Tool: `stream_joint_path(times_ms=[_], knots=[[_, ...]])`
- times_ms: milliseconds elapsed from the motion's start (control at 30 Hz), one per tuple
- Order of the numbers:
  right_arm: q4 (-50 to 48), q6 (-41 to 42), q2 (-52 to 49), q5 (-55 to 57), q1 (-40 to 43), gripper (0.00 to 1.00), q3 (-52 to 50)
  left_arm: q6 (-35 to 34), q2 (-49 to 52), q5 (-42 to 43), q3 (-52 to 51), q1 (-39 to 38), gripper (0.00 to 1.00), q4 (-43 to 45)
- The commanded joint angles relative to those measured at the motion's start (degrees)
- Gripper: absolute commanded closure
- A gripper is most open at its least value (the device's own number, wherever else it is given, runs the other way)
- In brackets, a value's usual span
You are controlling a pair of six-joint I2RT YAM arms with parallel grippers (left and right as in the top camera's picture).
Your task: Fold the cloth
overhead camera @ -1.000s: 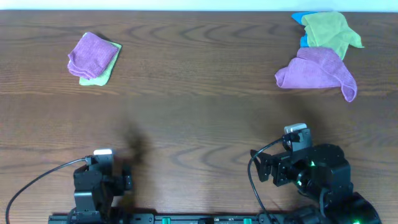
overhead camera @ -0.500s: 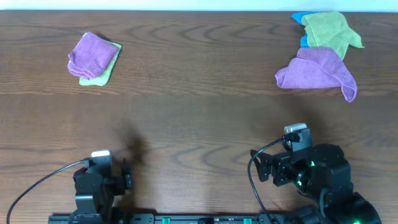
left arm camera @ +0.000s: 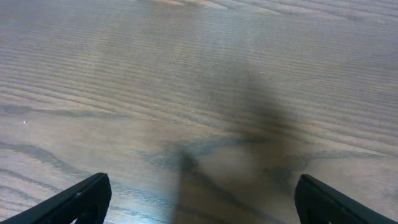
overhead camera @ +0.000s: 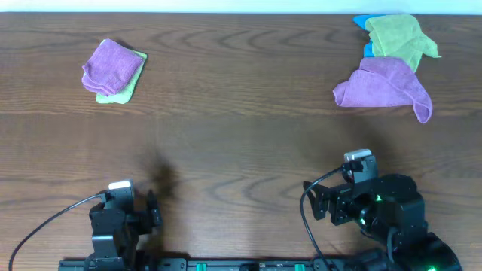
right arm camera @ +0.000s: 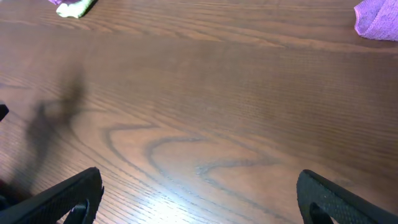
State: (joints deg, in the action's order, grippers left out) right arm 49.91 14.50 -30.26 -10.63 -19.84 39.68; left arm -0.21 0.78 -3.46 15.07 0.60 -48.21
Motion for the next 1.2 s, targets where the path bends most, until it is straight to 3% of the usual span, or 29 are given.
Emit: stream_joint_path(times_ms=[0, 467, 567, 667, 900, 1167], knots=[[0.07, 0.48, 0.31, 0.13, 0.42, 0.01, 0.04, -1.22, -0.57, -0.57, -2.6, 0.09, 0.05, -2.14], [0.72, -0.35, 0.59, 1.84, 0.39, 0.01, -0.09, -1.22, -0.57, -0.57, -2.6, 0.09, 0.05, -2.14], [0.39, -0.44, 2.54, 7.93, 0.72, 0.01, -1.46, -1.22, -0.57, -0.57, -2.6, 0.09, 0.05, -2.14], [-1.16, -1.99, 6.58, 12.17, 2.62, 0.01, -6.51, -1.22, -0.57, -0.57, -2.58, 0.09, 0.05, -2.14], [-12.33, -11.15, 16.83, 10.8, 8.83, 0.01, -21.16, -1.22, -0.57, -0.57, -2.6, 0.09, 0.05, -2.14], [-13.46, -14.36, 22.53, 10.1, 14.49, 0.01, -26.88, -1.22, -0.57, -0.57, -2.6, 0.09, 0.05, -2.14]])
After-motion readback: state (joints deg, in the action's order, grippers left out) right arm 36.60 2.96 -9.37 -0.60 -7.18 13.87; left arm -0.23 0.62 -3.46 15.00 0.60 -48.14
